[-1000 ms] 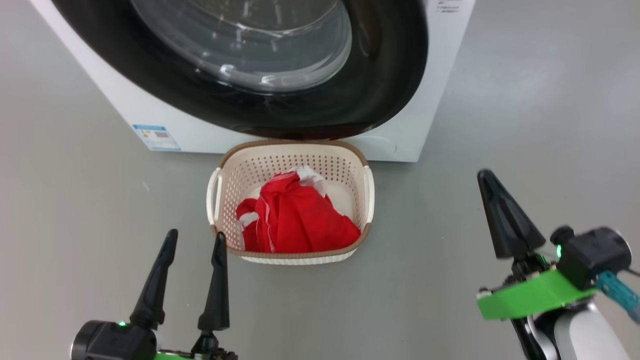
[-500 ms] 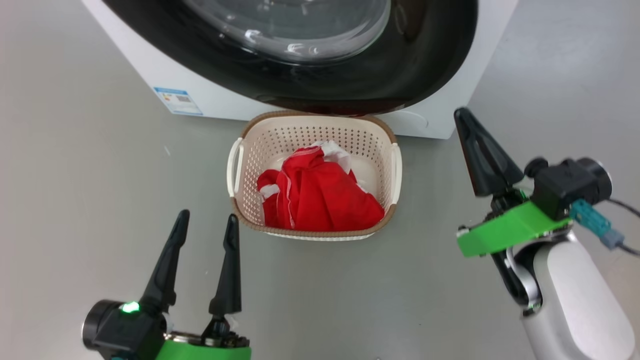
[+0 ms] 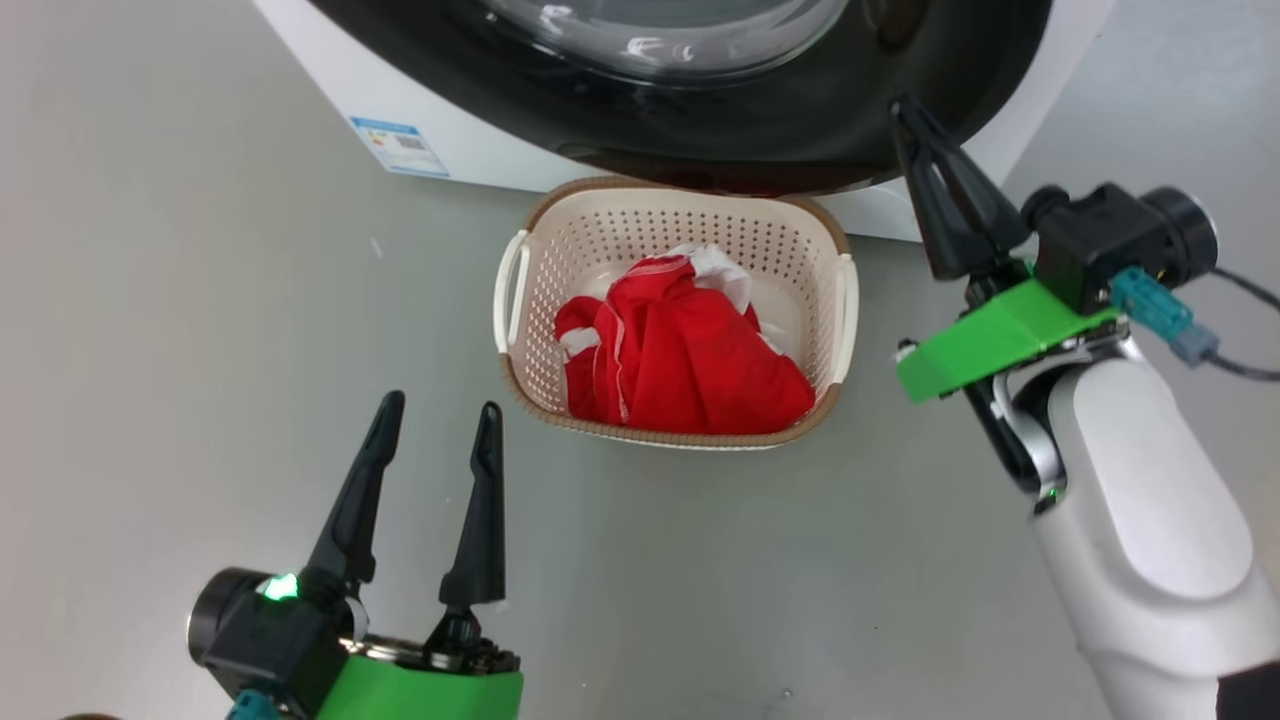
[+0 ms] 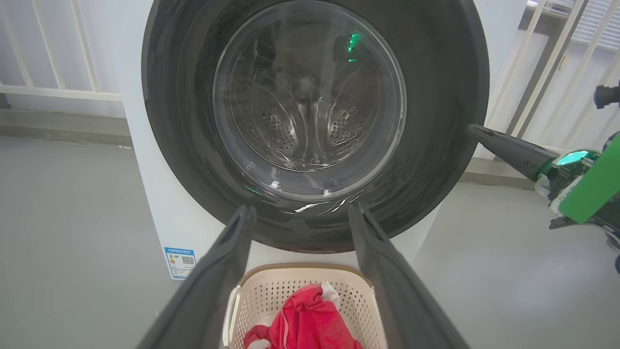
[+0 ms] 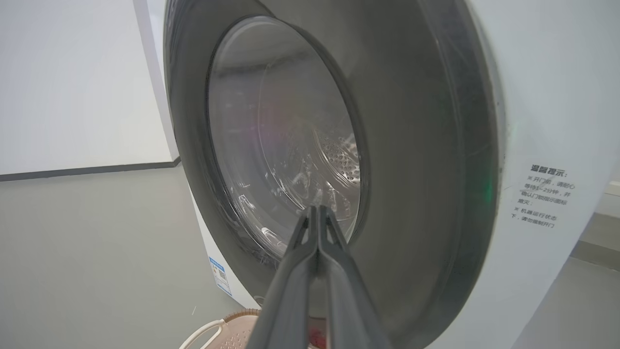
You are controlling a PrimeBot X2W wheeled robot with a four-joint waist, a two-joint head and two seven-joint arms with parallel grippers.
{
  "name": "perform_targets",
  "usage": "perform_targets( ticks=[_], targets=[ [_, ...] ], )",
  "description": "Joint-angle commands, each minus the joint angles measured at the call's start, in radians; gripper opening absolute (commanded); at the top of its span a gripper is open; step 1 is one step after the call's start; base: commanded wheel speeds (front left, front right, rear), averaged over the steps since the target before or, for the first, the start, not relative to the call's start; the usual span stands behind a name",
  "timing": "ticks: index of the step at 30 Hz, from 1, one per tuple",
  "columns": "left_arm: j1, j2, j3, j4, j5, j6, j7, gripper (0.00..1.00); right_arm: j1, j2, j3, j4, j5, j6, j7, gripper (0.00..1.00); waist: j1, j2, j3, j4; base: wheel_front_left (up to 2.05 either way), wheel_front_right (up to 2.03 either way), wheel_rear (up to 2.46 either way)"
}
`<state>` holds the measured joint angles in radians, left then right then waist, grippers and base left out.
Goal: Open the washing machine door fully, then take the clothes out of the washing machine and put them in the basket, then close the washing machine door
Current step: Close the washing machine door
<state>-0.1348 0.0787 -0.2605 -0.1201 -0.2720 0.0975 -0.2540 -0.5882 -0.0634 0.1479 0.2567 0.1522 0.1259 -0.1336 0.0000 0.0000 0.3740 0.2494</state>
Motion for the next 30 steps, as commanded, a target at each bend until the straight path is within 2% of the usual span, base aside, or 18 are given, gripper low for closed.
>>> perform_targets(
  ticks=[1,30],
  targets=[
    [-0.026,0.005,0.035,-0.017,0.012,-0.007,-0.008,1.0,-0.045,0.004,0.024,0.002,-0.011,0.005,-0.014,0.0,0.0,0.0,0.017,0.018,0.0,0.0,0.0],
    [-0.06,-0.025,0.045,-0.013,0.032,-0.042,-0.008,1.0,-0.33,-0.094,-0.084,0.221,-0.041,0.005,-0.069,0.0,0.0,0.0,0.108,0.057,0.0,0.0,0.0]
  ],
)
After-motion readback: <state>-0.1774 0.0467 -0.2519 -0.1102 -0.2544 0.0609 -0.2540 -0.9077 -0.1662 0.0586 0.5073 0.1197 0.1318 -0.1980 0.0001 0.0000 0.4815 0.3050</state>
